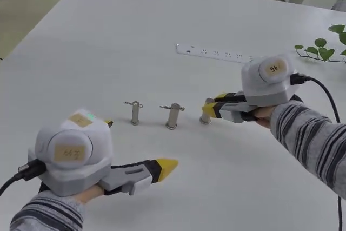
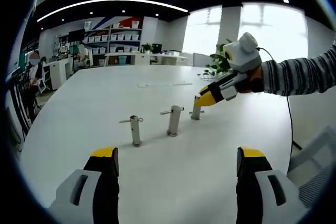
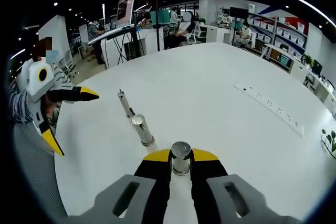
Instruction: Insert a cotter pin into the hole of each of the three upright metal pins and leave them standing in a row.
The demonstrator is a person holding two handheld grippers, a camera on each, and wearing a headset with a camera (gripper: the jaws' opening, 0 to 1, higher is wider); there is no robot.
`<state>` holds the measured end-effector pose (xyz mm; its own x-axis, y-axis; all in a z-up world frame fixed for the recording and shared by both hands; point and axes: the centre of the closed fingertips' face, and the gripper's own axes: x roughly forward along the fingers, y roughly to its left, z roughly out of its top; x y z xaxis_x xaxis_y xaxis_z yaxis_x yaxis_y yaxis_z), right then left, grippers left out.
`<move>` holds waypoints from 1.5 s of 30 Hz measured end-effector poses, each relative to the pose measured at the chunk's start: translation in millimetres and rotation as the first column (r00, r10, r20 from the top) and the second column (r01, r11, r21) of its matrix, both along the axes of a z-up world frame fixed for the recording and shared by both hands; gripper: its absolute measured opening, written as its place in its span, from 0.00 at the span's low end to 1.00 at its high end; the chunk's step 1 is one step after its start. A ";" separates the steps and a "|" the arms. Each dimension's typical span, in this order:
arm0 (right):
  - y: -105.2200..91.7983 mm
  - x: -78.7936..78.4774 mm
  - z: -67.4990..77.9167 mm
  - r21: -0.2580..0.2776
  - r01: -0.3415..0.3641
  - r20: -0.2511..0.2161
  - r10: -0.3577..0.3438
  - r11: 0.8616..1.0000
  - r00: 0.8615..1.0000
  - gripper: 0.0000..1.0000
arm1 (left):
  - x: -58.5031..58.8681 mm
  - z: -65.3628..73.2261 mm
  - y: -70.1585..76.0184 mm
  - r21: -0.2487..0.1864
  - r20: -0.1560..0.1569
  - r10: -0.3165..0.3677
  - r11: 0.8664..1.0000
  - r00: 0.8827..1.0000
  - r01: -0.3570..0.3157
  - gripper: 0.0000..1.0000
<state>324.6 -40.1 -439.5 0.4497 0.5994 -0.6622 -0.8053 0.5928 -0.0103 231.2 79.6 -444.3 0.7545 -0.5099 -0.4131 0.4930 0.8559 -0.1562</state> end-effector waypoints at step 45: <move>37.0 -66.2 -19.5 0.028 -0.183 0.016 0.182 0.983 0.983 0.08 | -4.8 -4.6 -6.8 0.026 -0.003 -0.036 0.999 0.999 0.036 0.90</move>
